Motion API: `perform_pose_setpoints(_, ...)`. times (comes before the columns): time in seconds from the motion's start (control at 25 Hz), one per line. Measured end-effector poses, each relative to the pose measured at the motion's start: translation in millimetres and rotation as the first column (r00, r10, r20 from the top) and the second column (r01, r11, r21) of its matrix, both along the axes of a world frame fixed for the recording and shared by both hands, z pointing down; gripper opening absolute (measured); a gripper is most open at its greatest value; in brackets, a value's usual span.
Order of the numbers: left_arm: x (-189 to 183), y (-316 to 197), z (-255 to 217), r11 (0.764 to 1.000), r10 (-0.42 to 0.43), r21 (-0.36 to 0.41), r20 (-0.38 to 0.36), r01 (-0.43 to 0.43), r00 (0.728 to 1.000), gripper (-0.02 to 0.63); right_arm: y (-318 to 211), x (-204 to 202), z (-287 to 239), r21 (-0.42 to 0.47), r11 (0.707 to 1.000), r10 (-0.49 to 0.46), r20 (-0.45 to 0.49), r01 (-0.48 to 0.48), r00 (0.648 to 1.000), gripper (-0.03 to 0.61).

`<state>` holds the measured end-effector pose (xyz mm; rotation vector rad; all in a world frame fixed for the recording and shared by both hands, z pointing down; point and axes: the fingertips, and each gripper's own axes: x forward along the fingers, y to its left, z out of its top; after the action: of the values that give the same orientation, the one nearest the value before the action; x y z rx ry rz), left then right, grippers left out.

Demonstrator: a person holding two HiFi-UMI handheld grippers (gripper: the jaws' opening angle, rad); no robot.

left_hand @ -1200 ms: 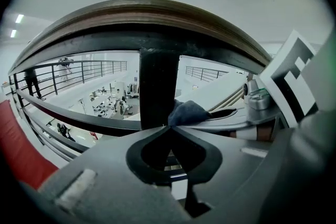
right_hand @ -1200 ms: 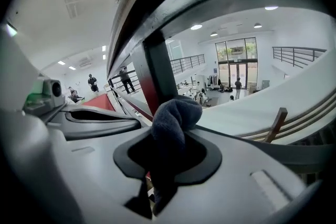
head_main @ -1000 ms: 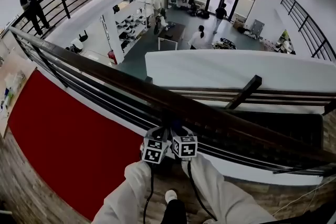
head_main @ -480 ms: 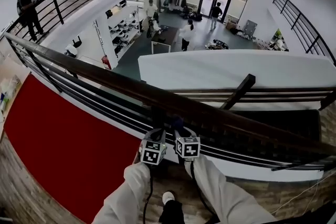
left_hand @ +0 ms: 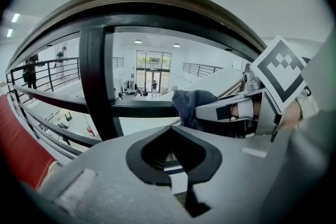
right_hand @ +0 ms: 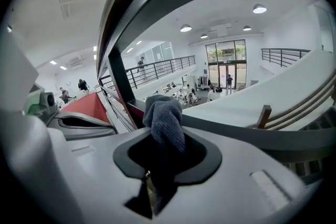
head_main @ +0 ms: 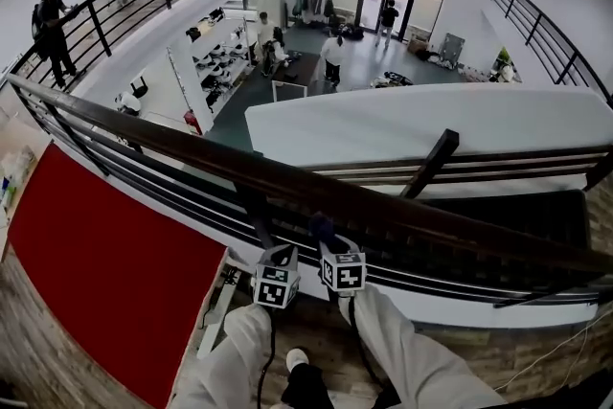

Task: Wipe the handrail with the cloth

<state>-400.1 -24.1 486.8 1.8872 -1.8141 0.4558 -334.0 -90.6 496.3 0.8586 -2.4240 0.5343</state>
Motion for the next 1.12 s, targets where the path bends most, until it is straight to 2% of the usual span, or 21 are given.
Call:
perform_pose_setpoints(0.36, 90.3, -9.8, -3.9, 1.0, 0.02, -0.015, -0.037, -0.021, 0.999, 0.003, -6.4, 85.3, 6.7, -0.037, 0.999, 0.029, 0.0, -0.029, 1.0, 0.087)
perform_pose_setpoints(0.88, 180.2, -35.2, -0.7, 0.993, 0.112, -0.039, -0.03, -0.113, 0.993, 0.003, -26.5, 186.3, 2.9, 0.007, 0.994, 0.111, -0.02, -0.111, 0.994, 0.087)
perform_pose_setpoints(1.12, 224.6, -48.9, -3.6, 0.987, 0.158, -0.018, -0.018, -0.158, 0.987, 0.003, -34.9, 242.5, 0.0, 0.013, 0.986, 0.164, -0.014, -0.164, 0.986, 0.087)
